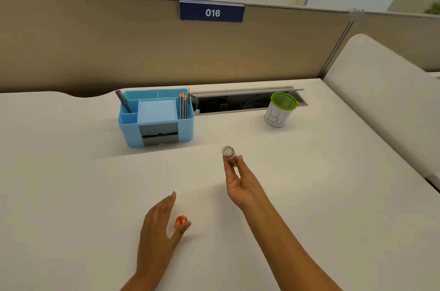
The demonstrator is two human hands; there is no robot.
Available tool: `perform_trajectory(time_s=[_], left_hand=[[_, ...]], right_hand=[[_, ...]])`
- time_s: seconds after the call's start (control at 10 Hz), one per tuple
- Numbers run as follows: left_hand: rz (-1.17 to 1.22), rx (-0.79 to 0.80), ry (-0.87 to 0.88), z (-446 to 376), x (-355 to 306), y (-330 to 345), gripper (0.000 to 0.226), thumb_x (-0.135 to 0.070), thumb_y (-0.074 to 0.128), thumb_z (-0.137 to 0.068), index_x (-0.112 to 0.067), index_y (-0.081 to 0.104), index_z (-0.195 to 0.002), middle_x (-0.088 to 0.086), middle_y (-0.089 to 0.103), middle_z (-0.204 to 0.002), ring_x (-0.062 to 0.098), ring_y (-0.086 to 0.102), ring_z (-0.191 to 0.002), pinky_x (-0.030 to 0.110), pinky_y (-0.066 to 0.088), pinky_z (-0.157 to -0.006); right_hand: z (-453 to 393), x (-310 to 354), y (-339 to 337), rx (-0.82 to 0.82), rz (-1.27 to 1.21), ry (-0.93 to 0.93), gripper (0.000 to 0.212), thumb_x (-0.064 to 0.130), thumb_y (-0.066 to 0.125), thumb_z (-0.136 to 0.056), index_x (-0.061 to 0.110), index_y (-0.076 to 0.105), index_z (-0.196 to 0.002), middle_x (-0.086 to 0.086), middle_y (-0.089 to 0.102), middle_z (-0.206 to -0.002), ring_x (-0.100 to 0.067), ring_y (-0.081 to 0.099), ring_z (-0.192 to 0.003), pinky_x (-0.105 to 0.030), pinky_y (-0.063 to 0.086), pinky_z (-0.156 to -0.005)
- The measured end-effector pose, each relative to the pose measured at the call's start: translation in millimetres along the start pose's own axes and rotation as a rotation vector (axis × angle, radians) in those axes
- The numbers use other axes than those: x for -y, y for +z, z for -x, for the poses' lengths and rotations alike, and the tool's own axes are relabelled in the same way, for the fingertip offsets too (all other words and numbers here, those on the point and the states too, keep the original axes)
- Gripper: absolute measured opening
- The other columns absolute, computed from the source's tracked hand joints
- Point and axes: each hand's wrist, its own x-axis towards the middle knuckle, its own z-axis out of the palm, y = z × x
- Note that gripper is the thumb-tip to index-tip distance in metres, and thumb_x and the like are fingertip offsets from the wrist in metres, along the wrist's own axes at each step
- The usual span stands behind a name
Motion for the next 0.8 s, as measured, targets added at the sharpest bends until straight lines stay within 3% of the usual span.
perform_trajectory(time_s=[0.1,0.2,0.3,0.4,0.5,0.6,0.7,0.8], left_hand=[[-0.138,0.041,0.042,-8,0,3,0.079,-0.081,0.031,-0.069,-0.035,0.031,-0.134,0.000,0.048,-0.136,0.022,0.044,-0.122,0.039,0.034,-0.100],[-0.250,0.077,0.065,-12,1,5,0.095,-0.086,0.019,-0.064,-0.024,0.037,-0.134,0.002,0.053,-0.132,0.024,0.051,-0.117,0.047,0.036,-0.102],[-0.273,0.097,0.031,-14,-1,4,0.099,-0.086,0.017,-0.065,-0.016,0.044,-0.130,0.006,0.058,-0.126,0.029,0.056,-0.111,0.051,0.041,-0.097],[-0.354,0.186,0.002,-15,-6,1,0.087,-0.074,0.015,-0.078,-0.008,0.055,-0.118,0.010,0.069,-0.106,0.032,0.067,-0.093,0.049,0.051,-0.083],[-0.399,0.228,-0.017,-15,-14,-5,0.082,-0.068,0.012,-0.083,-0.006,0.059,-0.111,0.010,0.072,-0.096,0.029,0.069,-0.086,0.025,0.037,-0.100],[-0.423,0.189,0.023,-17,-9,-4,0.083,-0.068,0.011,-0.084,-0.005,0.061,-0.107,0.009,0.073,-0.093,0.028,0.070,-0.083,0.022,0.031,-0.097],[-0.476,0.182,0.023,-22,-9,-4,0.085,-0.067,0.009,-0.083,-0.006,0.065,-0.102,0.006,0.074,-0.089,0.025,0.071,-0.077,0.029,0.053,-0.076],[-0.542,0.230,0.006,-24,-7,-3,0.085,-0.066,0.006,-0.084,-0.008,0.067,-0.097,0.003,0.075,-0.085,0.022,0.072,-0.073,0.037,0.057,-0.063]], right_hand=[[-12,27,8,-0.019,-0.074,-0.114,0.014,0.008,0.059,-0.089,-0.005,0.060,-0.095,-0.016,0.059,-0.124,-0.024,0.056,-0.119,-0.029,0.040,-0.106],[-23,58,20,-0.057,-0.163,-0.288,0.032,0.011,0.056,-0.091,-0.002,0.053,-0.120,-0.012,0.062,-0.111,-0.018,0.055,-0.119,-0.024,0.039,-0.105],[-23,86,40,-0.081,0.214,-0.516,0.062,0.059,0.044,-0.081,0.011,0.051,-0.120,0.002,0.054,-0.086,0.008,0.060,-0.090,0.003,0.040,-0.082],[-42,116,50,-0.164,0.487,-0.676,0.053,0.052,0.032,-0.093,0.007,0.048,-0.116,-0.014,0.055,-0.105,-0.011,0.057,-0.091,-0.019,0.021,-0.113],[-69,148,87,-0.044,0.009,-0.667,0.033,0.020,0.043,-0.097,0.001,0.047,-0.124,-0.021,0.051,-0.127,-0.029,0.053,-0.112,-0.034,0.019,-0.116],[-75,167,107,-0.075,0.110,-0.838,0.036,0.013,0.053,-0.093,0.006,0.046,-0.128,-0.014,0.056,-0.120,-0.018,0.063,-0.091,-0.021,0.055,-0.079],[-81,189,112,-0.167,0.217,-0.869,0.034,0.015,0.057,-0.091,0.013,0.050,-0.124,-0.009,0.060,-0.116,-0.021,0.064,-0.098,-0.020,0.056,-0.067],[-88,200,108,-0.261,0.320,-0.887,0.034,0.013,0.058,-0.090,0.016,0.050,-0.123,-0.011,0.060,-0.121,-0.023,0.063,-0.096,-0.026,0.054,-0.080]])
